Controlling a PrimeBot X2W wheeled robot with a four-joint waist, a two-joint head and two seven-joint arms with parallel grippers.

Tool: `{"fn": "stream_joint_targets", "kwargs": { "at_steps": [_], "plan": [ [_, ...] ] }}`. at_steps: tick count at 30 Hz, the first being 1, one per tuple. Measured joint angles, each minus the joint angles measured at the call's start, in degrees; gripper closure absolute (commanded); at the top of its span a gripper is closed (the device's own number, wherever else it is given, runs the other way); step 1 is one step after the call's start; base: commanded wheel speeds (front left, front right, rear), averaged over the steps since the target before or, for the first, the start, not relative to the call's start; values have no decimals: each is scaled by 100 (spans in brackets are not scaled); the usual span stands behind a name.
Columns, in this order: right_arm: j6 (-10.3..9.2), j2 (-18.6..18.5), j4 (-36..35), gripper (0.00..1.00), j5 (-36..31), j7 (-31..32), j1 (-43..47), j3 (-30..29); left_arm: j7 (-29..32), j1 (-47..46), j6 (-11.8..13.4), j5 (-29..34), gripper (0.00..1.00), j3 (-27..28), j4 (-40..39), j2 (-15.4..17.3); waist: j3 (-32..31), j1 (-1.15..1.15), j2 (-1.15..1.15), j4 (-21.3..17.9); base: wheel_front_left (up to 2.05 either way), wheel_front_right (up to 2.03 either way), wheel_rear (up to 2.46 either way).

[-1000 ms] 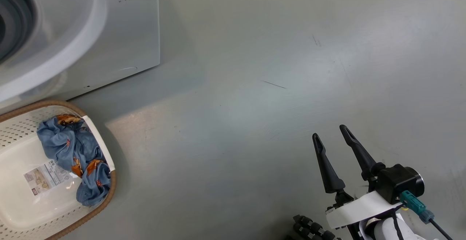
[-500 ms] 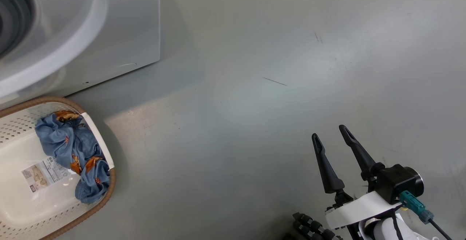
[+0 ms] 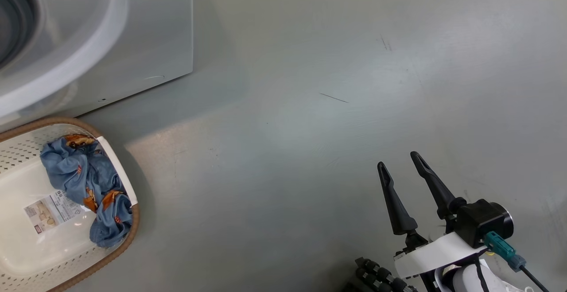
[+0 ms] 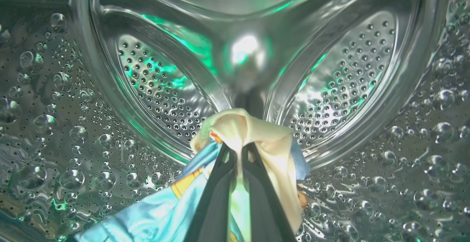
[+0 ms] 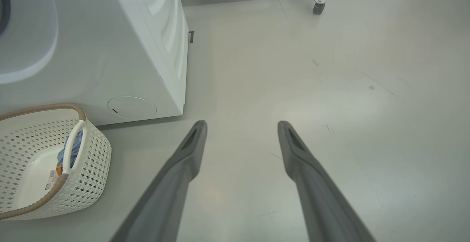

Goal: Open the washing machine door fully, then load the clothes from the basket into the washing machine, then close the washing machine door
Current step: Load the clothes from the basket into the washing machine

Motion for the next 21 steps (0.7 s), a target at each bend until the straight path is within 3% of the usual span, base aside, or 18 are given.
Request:
{"fn": "stream_joint_targets", "kwargs": {
  "at_steps": [3,5,6,10,12,21],
  "plan": [
    [0,0,8,0,0,0,-3,1,0,-5,0,116,99,-133,131,38,-13,0,0,6,0,0,0],
    [0,1,16,0,0,-1,-12,2,0,-6,2,146,92,-178,199,65,-27,0,0,14,0,0,0],
    [0,1,23,0,0,-1,-20,2,0,-10,5,174,80,-198,250,71,-36,0,0,18,0,0,0],
    [0,1,55,0,0,0,-62,11,11,-14,29,280,11,-312,468,62,-104,0,0,39,0,0,0],
    [0,1,62,0,1,0,-63,20,21,-34,41,280,0,-316,506,65,-131,0,0,49,0,0,0],
    [0,0,92,0,1,0,-64,22,93,-138,110,315,0,-326,837,60,-227,0,0,68,0,0,0]
  ]
}}
